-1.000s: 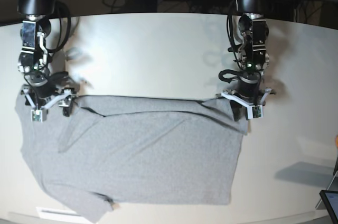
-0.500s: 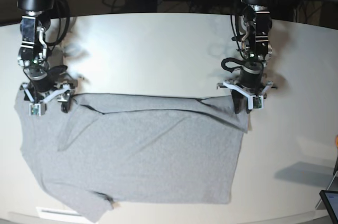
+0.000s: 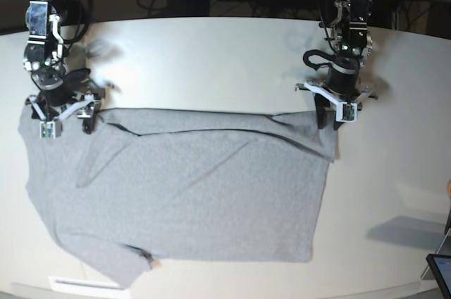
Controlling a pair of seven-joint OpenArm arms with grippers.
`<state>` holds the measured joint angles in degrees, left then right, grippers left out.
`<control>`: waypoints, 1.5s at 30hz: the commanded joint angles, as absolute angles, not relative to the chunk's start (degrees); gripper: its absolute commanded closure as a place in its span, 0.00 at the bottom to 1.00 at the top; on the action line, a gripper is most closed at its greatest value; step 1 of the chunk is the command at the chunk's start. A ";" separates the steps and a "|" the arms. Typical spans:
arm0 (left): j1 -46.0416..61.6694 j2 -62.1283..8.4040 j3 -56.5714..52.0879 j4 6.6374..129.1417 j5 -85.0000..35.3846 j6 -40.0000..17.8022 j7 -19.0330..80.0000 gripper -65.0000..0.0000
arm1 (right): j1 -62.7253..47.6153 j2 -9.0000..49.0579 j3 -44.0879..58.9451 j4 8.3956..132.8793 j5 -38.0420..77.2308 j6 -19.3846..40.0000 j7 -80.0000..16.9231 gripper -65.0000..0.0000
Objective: Fold the T-shirt properly
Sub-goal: 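Drag the held shoulder edge back toward the robot with both grippers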
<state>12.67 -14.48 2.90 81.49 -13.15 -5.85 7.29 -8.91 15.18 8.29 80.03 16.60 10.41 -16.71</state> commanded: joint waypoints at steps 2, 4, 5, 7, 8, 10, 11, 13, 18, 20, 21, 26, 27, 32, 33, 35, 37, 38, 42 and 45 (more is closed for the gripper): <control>14.81 -15.25 2.68 83.21 -12.35 -5.41 9.36 0.67 | -10.68 15.60 8.40 81.80 16.66 10.33 -20.00 0.31; 16.92 -16.57 2.68 84.70 -12.62 -5.41 9.36 0.67 | -12.18 15.60 8.48 83.30 16.66 10.33 -20.09 0.31; 17.80 -16.92 2.68 85.23 -12.79 -5.41 9.36 0.67 | -13.05 15.60 8.48 84.18 16.66 10.33 -20.09 0.31; 19.47 -17.01 2.68 86.20 -12.44 -5.41 9.36 0.67 | -14.81 15.43 8.48 85.49 16.66 10.24 -20.09 0.31; 20.18 -17.01 2.68 86.64 -12.44 -5.41 9.36 0.67 | -15.43 15.25 8.48 86.02 16.66 10.24 -20.09 0.31; 21.76 -17.10 2.68 87.96 -12.44 -5.41 9.36 0.67 | -16.84 15.25 8.48 86.55 16.66 10.24 -20.09 0.31; 22.55 -17.54 2.68 88.57 -12.44 -5.41 9.36 0.67 | -17.36 15.16 8.48 86.81 16.66 10.24 -20.09 0.31; 24.22 -18.24 2.68 90.68 -12.79 -5.41 9.36 0.67 | -18.33 15.16 8.48 86.99 16.66 10.24 -20.00 0.31; 27.38 -17.80 -0.13 100.26 -12.88 -5.23 9.36 0.67 | -18.42 15.16 8.48 87.16 16.66 10.24 -19.91 0.31; 27.38 -17.36 -1.36 103.43 -12.97 -5.23 9.36 0.67 | -18.42 15.16 8.48 87.16 16.66 10.24 -19.91 0.31; 26.95 -16.92 -1.98 104.31 -12.97 -5.23 9.36 0.67 | -18.33 15.16 8.48 87.16 16.66 10.24 -19.91 0.31; 19.30 -14.90 -3.74 102.20 -12.97 -5.41 16.22 0.67 | -18.15 15.16 8.48 87.16 16.66 10.24 -19.91 0.31; 17.19 -14.55 -3.74 101.58 -12.97 -5.41 18.59 0.66 | -18.07 15.16 8.40 87.16 16.66 10.24 -19.91 0.31; 10.42 -11.38 -3.65 100.88 -12.97 -5.41 31.69 0.58 | -18.07 15.16 8.48 87.16 16.66 10.24 -19.91 0.31; 9.45 -10.68 -3.65 100.97 -12.97 -5.49 34.24 0.50 | -18.07 15.16 8.48 87.16 16.66 10.24 -19.91 0.31; 8.48 -9.71 -3.56 101.23 -12.97 -5.49 36.09 0.35 | -18.07 15.16 8.48 87.16 16.66 10.24 -19.91 0.31; 8.22 -9.27 -3.21 101.23 -12.97 -5.49 36.09 0.21 | -18.07 15.25 8.48 87.16 16.66 10.24 -19.91 0.31; 8.13 -9.19 -3.12 100.88 -12.97 -5.49 36.00 0.18 | -18.07 15.25 8.48 87.16 16.66 10.24 -19.91 0.31; 6.11 -8.57 -3.03 99.12 -12.97 -5.49 35.91 0.17 | -18.07 15.34 8.48 87.16 16.66 10.24 -19.91 0.31; 4.26 -8.40 -2.95 95.60 -12.97 -5.49 36.00 0.17 | -18.07 15.25 8.48 87.16 16.66 10.24 -19.91 0.31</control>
